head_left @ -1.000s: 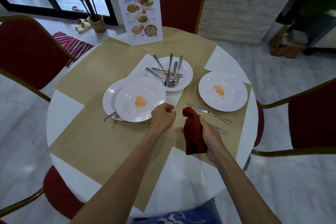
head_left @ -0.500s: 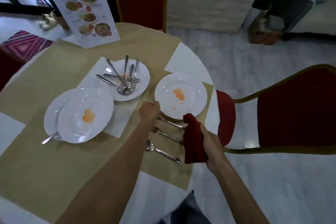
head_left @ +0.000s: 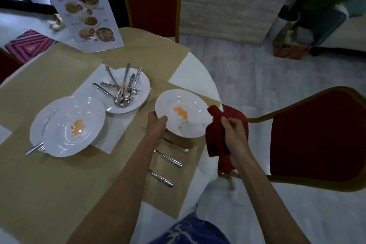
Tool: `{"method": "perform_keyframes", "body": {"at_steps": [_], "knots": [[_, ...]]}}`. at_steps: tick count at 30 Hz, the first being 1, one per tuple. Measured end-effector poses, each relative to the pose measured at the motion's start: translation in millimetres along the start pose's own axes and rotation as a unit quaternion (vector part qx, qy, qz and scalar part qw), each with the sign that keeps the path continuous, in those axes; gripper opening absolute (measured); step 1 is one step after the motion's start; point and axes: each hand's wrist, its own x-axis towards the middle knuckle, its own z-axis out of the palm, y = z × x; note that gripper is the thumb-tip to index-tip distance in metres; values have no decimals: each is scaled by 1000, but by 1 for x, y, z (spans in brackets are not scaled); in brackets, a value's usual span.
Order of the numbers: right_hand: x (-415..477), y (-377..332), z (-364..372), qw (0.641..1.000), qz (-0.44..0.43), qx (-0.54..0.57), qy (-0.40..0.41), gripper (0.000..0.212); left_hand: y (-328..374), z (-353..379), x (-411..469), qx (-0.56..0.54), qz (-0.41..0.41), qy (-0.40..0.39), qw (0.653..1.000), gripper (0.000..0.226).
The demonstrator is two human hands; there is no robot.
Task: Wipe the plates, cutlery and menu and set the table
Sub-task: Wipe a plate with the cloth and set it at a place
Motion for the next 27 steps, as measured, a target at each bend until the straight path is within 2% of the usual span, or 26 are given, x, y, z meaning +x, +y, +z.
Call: {"method": "perform_keyframes", "body": {"at_steps": [2, 5, 6, 9, 11, 13, 15, 16, 18, 21, 23, 25, 27], "knots": [[5, -11, 6, 996, -72, -57, 2, 25, -3, -5, -13, -26, 14, 1, 1000, 53], [17, -12, 32, 968, -167, -187, 12, 27, 3, -9, -50, -48, 38, 31, 998, 27], [21, -9, 43, 954, -191, -233, 6, 28, 8, -7, -64, -43, 55, 44, 997, 25], [20, 6, 82, 921, -234, -311, -24, 30, 13, -4, -91, 0, 105, 68, 992, 28], [0, 18, 105, 898, -290, -327, -56, 30, 12, -11, -95, 11, 107, 95, 990, 31], [-28, 29, 116, 860, -356, -328, -159, 32, 12, -28, -90, 15, 100, 133, 986, 40], [-48, 40, 105, 808, -395, -355, -257, 36, 12, -50, -84, 10, 92, 154, 984, 47], [-49, 44, 92, 784, -409, -377, -274, 37, 13, -59, -82, 11, 95, 160, 982, 48], [-36, 47, 69, 746, -430, -441, -254, 38, 16, -71, -81, 31, 106, 167, 980, 49], [-8, 37, 60, 745, -416, -496, -159, 44, 21, -70, -86, 37, 106, 171, 979, 51], [-16, 36, 70, 737, -425, -505, -145, 48, 27, -67, -89, 17, 105, 181, 978, 53], [-46, 41, 77, 730, -449, -480, -185, 44, 35, -71, -90, 16, 104, 189, 976, 51], [-79, 36, 81, 736, -445, -436, -264, 42, 37, -73, -91, 14, 110, 190, 976, 43]]}}
